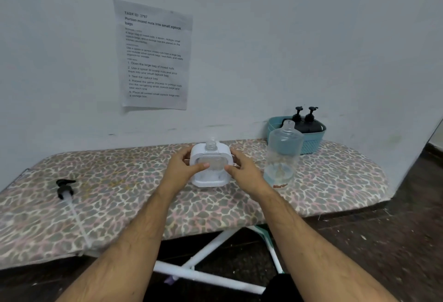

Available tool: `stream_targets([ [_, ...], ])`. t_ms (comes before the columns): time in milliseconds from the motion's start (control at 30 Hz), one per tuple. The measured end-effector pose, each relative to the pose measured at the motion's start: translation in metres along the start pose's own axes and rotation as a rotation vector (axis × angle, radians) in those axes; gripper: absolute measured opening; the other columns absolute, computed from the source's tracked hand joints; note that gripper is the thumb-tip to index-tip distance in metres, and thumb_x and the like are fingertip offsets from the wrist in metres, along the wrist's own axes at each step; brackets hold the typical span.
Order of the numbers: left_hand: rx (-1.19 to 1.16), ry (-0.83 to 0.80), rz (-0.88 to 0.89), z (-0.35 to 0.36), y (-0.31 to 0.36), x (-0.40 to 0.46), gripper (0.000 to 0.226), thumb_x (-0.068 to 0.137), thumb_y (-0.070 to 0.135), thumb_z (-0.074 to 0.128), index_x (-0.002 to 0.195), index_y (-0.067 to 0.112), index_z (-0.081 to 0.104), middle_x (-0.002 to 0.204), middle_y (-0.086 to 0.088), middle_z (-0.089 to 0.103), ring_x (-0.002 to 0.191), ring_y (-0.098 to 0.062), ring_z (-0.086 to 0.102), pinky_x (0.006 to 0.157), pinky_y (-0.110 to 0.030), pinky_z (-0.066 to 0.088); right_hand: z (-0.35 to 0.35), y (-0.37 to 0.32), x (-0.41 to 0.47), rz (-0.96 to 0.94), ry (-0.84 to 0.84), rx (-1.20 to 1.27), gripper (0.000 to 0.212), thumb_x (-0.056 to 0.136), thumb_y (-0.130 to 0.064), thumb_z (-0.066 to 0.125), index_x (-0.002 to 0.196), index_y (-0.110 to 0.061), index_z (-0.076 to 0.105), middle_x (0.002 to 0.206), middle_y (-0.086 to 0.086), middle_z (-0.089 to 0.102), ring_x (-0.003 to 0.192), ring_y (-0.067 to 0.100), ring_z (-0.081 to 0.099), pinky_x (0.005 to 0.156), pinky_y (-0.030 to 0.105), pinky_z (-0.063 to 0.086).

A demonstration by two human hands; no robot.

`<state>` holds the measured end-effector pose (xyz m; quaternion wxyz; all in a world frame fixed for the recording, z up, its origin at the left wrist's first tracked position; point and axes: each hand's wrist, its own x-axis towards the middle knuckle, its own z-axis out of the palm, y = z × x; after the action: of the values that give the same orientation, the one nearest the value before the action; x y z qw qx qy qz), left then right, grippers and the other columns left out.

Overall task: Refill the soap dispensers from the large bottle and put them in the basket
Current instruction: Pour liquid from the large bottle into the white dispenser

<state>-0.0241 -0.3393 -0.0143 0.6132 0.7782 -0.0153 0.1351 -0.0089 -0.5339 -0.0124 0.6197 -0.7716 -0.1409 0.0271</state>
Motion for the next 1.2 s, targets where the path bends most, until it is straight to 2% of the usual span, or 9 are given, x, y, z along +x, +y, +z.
stream_targets([
  [167,-0.004,0.120,-0.046,0.006,-0.006,-0.024,0.047,0.074,0.013,0.085,0.113,0.017,0.059,0.104,0.003,0.065,0.091,-0.014,0.064,0.072,-0.024,0.053,0.005,0.007,-0.017,0.003,0.089,-0.055,0.042,0.094,-0.009,0.059,0.136,-0.013,0.059,0.132,0.000,0.063,0.121,0.016,0.059,0.102,0.041,0.051],
  [267,-0.010,0.167,-0.072,0.005,-0.013,-0.030,0.050,0.073,0.015,0.086,0.115,0.016,0.059,0.107,0.000,0.066,0.095,-0.018,0.065,0.077,-0.032,0.055,0.002,0.012,-0.029,0.043,0.172,-0.076,0.041,0.094,-0.013,0.063,0.134,-0.011,0.059,0.131,0.001,0.061,0.117,0.017,0.061,0.100,0.044,0.052],
  [567,-0.068,0.156,-0.106,0.023,-0.013,-0.036,0.052,0.076,0.012,0.084,0.117,0.018,0.051,0.109,0.000,0.062,0.091,-0.013,0.063,0.060,-0.021,0.050,-0.022,0.021,-0.046,-0.023,0.451,-0.109,0.002,0.091,-0.021,0.068,0.092,-0.020,0.066,0.089,-0.009,0.067,0.086,0.007,0.064,0.081,0.029,0.055],
  [667,-0.092,0.164,-0.112,0.027,-0.017,-0.035,0.052,0.076,0.014,0.084,0.117,0.018,0.053,0.112,-0.006,0.063,0.092,-0.018,0.065,0.062,-0.030,0.053,-0.036,0.026,-0.049,-0.072,0.699,-0.149,0.018,0.087,-0.023,0.072,0.081,-0.012,0.058,0.084,0.001,0.061,0.074,0.014,0.055,0.070,0.031,0.047],
  [733,-0.099,0.183,-0.112,0.028,-0.021,-0.034,0.052,0.075,0.017,0.085,0.117,0.019,0.054,0.111,-0.006,0.064,0.094,-0.021,0.066,0.067,-0.036,0.057,-0.048,0.029,-0.050,-0.038,0.820,-0.164,0.029,0.084,-0.026,0.074,0.086,-0.011,0.050,0.091,0.003,0.051,0.071,0.009,0.046,0.069,0.031,0.041],
  [833,-0.085,0.203,-0.094,0.029,-0.028,-0.036,0.055,0.075,0.023,0.085,0.120,0.022,0.053,0.110,-0.001,0.065,0.098,-0.021,0.067,0.079,-0.046,0.060,-0.063,0.036,-0.047,-0.011,0.893,-0.190,0.050,0.077,-0.032,0.082,0.103,-0.014,0.043,0.108,0.001,0.041,0.090,0.018,0.052,0.081,0.038,0.048],
  [1000,-0.093,0.190,-0.082,0.029,-0.034,-0.039,0.052,0.076,0.022,0.085,0.116,0.029,0.052,0.109,0.000,0.067,0.099,-0.021,0.068,0.082,-0.051,0.059,-0.069,0.043,-0.034,0.079,0.785,-0.216,0.110,0.067,-0.042,0.089,0.150,-0.012,0.023,0.153,0.011,0.027,0.141,0.027,0.028,0.115,0.045,0.031],
  [1100,-0.071,0.173,-0.074,0.029,-0.035,-0.042,0.054,0.077,0.020,0.084,0.119,0.028,0.050,0.108,0.006,0.067,0.100,-0.015,0.067,0.084,-0.044,0.059,-0.066,0.043,-0.025,0.089,0.722,-0.193,0.129,0.063,-0.046,0.091,0.157,-0.019,0.006,0.163,0.009,0.013,0.150,0.027,0.014,0.121,0.051,0.020],
  [1200,-0.052,0.169,-0.066,0.029,-0.035,-0.044,0.056,0.078,0.019,0.083,0.121,0.030,0.049,0.108,0.010,0.065,0.099,-0.010,0.065,0.082,-0.036,0.057,-0.065,0.044,-0.015,0.108,0.710,-0.183,0.132,0.063,-0.047,0.090,0.157,-0.020,0.002,0.164,0.010,0.016,0.150,0.029,0.018,0.121,0.051,0.022],
])
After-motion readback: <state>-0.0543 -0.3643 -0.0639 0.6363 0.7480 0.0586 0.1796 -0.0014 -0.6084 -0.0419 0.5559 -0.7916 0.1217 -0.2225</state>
